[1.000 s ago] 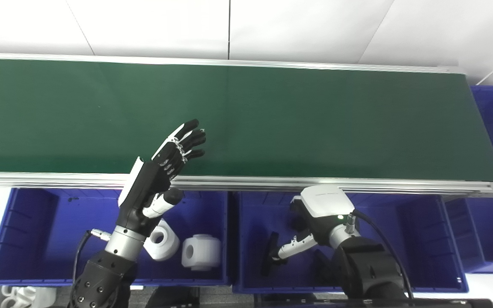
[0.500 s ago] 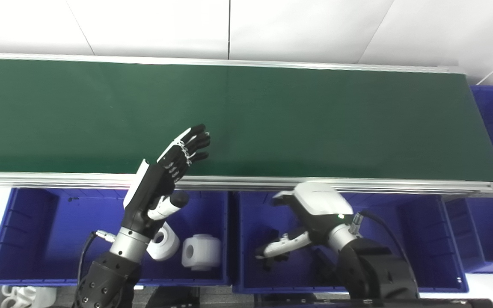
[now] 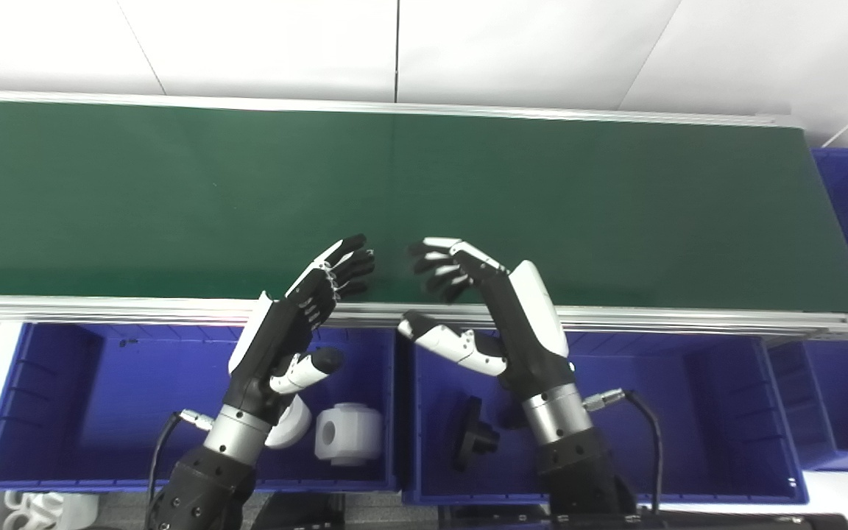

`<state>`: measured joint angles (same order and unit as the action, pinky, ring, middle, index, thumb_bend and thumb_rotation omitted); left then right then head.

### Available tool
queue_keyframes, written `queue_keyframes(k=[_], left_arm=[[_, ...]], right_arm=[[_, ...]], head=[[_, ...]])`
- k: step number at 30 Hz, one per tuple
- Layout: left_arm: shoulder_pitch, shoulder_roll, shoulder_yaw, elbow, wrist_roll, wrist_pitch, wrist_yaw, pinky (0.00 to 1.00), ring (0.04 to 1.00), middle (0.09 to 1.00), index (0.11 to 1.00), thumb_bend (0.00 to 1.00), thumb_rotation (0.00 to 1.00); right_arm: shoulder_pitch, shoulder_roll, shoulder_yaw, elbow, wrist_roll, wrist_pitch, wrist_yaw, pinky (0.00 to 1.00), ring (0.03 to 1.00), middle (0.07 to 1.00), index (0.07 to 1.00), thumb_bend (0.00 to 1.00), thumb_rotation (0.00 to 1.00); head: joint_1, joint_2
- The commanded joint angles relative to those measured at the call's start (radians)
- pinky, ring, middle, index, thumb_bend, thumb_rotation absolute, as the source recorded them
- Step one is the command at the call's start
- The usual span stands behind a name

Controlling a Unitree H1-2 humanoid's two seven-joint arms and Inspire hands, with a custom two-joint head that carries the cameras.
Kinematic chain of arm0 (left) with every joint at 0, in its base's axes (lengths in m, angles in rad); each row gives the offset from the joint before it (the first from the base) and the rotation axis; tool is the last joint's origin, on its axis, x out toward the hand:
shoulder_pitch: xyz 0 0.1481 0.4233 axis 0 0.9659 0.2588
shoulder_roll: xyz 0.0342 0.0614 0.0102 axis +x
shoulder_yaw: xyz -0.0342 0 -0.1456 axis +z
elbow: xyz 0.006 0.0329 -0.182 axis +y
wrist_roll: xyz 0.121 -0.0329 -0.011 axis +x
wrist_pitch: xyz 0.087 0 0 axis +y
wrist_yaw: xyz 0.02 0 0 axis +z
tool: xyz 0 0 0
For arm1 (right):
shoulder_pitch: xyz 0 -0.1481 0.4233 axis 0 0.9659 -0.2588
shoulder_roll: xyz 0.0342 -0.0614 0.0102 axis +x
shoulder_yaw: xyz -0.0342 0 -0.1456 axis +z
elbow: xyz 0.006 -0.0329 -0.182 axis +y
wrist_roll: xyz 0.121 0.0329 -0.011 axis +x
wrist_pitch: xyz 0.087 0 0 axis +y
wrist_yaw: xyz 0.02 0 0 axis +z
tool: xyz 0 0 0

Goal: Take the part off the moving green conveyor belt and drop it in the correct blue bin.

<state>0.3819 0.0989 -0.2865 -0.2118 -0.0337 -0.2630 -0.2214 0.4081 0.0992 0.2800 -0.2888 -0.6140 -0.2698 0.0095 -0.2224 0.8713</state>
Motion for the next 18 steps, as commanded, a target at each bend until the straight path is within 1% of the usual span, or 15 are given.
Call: queue_keyframes(k=[1, 2, 4, 6, 8, 9, 10, 13, 14, 15, 18], left_arm=[[0.012, -0.005, -0.002, -0.019, 0.008, -0.05, 0.002, 0.84, 0.874, 0.864, 0.881, 0.84, 0.73], [0.015, -0.005, -0.002, -0.016, 0.01, -0.052, 0.003, 0.84, 0.874, 0.864, 0.88, 0.84, 0.73], [0.019, -0.005, -0.002, -0.009, 0.014, -0.06, 0.003, 0.83, 0.876, 0.87, 0.879, 0.85, 0.74], [0.021, -0.004, -0.002, 0.0, 0.02, -0.071, 0.004, 0.83, 0.873, 0.863, 0.874, 0.86, 0.75], [0.025, -0.003, -0.001, 0.011, 0.024, -0.086, 0.003, 0.82, 0.867, 0.855, 0.868, 0.86, 0.74], [0.028, -0.001, -0.001, 0.021, 0.029, -0.098, 0.003, 0.82, 0.866, 0.854, 0.867, 0.86, 0.74], [0.03, 0.001, 0.0, 0.029, 0.032, -0.108, 0.003, 0.82, 0.863, 0.852, 0.868, 0.86, 0.75], [0.036, 0.007, 0.001, 0.049, 0.031, -0.129, 0.0, 0.82, 0.862, 0.852, 0.866, 0.86, 0.74], [0.039, 0.008, 0.001, 0.051, 0.032, -0.13, 0.001, 0.82, 0.861, 0.851, 0.863, 0.86, 0.73], [0.042, 0.008, 0.002, 0.054, 0.035, -0.132, 0.002, 0.82, 0.86, 0.85, 0.861, 0.87, 0.73], [0.044, 0.007, 0.002, 0.06, 0.035, -0.134, 0.004, 0.83, 0.853, 0.846, 0.85, 0.88, 0.72]], right_arm=[[0.013, -0.013, 0.004, 0.068, 0.019, -0.137, -0.098, 0.65, 0.769, 0.834, 0.834, 0.59, 0.88], [0.011, -0.02, -0.001, 0.102, 0.024, -0.154, -0.121, 0.66, 0.779, 0.842, 0.843, 0.59, 0.87], [0.008, -0.028, -0.002, 0.152, 0.023, -0.179, -0.161, 0.68, 0.805, 0.862, 0.856, 0.58, 0.84], [0.006, -0.036, 0.006, 0.186, 0.017, -0.195, -0.203, 0.7, 0.824, 0.879, 0.863, 0.57, 0.85], [0.008, -0.045, 0.022, 0.205, 0.008, -0.199, -0.242, 0.74, 0.85, 0.9, 0.875, 0.58, 0.89], [0.01, -0.052, 0.036, 0.218, -0.007, -0.2, -0.279, 0.75, 0.854, 0.903, 0.877, 0.58, 0.89], [0.011, -0.058, 0.048, 0.227, -0.018, -0.2, -0.309, 0.78, 0.869, 0.911, 0.885, 0.57, 0.92], [0.015, -0.074, 0.082, 0.256, -0.035, -0.2, -0.379, 0.8, 0.876, 0.919, 0.892, 0.57, 0.94], [0.016, -0.078, 0.09, 0.265, -0.041, -0.2, -0.397, 0.8, 0.877, 0.92, 0.894, 0.57, 0.95], [0.016, -0.083, 0.099, 0.276, -0.047, -0.2, -0.416, 0.8, 0.879, 0.919, 0.894, 0.58, 0.96], [0.012, -0.097, 0.122, 0.304, -0.06, -0.2, -0.46, 0.8, 0.878, 0.911, 0.893, 0.58, 0.97]], head=[[0.001, -0.01], [-0.002, -0.024], [-0.002, -0.036], [0.0, -0.053], [0.003, -0.077], [0.005, -0.097], [0.005, -0.1], [0.006, -0.134], [0.006, -0.134], [0.007, -0.145], [0.007, -0.155]])
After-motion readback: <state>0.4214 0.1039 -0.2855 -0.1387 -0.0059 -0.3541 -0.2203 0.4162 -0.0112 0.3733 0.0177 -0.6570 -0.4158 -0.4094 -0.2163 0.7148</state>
